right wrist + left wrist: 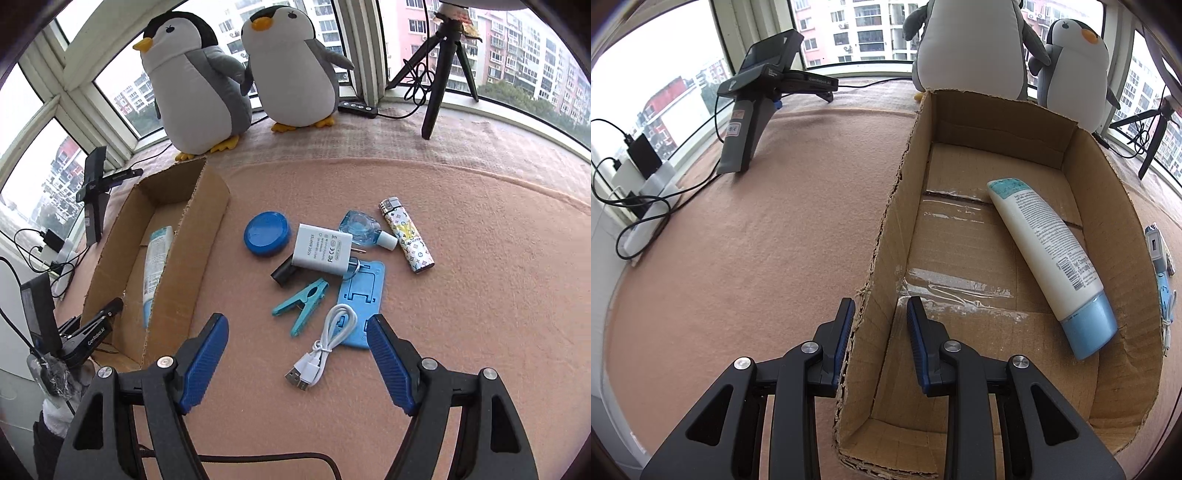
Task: Organize rigid objects
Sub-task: 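Move the right tool to the white cable and grasp it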
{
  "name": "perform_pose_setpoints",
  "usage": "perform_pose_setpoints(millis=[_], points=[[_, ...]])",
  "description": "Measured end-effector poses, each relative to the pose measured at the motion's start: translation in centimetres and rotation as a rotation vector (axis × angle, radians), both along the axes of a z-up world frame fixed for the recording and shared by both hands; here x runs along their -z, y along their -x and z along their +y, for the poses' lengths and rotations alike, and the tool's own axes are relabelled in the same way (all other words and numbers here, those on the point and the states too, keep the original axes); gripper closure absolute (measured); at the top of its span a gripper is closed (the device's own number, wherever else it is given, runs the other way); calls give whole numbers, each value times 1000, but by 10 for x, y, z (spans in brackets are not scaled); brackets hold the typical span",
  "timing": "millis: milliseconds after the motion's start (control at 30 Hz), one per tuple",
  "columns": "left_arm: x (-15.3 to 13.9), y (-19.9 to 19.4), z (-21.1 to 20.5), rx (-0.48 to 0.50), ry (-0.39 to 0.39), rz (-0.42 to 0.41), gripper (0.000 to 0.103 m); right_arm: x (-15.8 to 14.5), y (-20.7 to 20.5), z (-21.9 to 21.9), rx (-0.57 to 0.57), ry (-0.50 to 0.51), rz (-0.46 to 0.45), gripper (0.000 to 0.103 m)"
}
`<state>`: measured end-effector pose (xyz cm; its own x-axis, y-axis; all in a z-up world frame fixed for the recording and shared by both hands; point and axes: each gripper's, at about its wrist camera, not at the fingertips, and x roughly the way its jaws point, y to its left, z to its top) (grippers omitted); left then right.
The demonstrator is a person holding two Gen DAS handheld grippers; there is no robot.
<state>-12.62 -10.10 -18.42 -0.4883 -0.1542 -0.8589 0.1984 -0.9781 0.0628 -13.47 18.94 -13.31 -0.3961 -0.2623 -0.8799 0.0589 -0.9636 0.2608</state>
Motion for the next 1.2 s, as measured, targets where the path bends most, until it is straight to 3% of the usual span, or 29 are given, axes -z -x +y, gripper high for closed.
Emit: perform_pose_setpoints(millis=[400,533,733,800,1067,1200], points=[[0,0,1,0,-5,4,76,37,8,7,30,35,-128,53],[0,0,0,0,-6,5,76,46,11,6,33,35,-152,55],[0,0,0,1,-8,5,76,46,13,0,23,-1,-151,57],[1,0,0,1,-10,6,76,48,13,0,19,2,-168,69],[1,-2,-1,5,-9,9,76,54,14,-8,-2,-40,-164,77],[1,-2,-1,5,-9,9,76,53,13,-11,-21,-53,-152,89]])
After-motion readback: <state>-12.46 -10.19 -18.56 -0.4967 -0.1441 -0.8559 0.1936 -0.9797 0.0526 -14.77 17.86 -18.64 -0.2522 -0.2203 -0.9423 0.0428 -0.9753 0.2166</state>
